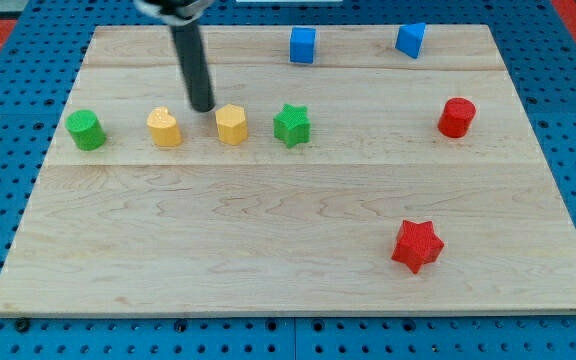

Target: Move the red circle to up and left a bit up

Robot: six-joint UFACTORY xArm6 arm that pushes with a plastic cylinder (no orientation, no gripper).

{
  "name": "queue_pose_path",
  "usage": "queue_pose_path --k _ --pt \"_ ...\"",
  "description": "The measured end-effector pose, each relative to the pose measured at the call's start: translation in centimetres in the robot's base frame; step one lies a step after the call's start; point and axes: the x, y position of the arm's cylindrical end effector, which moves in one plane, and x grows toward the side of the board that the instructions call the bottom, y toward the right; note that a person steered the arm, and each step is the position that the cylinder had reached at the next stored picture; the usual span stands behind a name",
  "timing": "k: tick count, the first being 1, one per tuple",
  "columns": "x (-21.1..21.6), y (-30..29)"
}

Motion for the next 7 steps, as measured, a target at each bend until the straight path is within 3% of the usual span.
queue_pose_path --k 2,4,5,6,7 --pt "-5.0 15.1" --pt "-0.4 37.1" --pt "5.4 37.6" --pt "4.1 32.4" --pt "2.6 33.3"
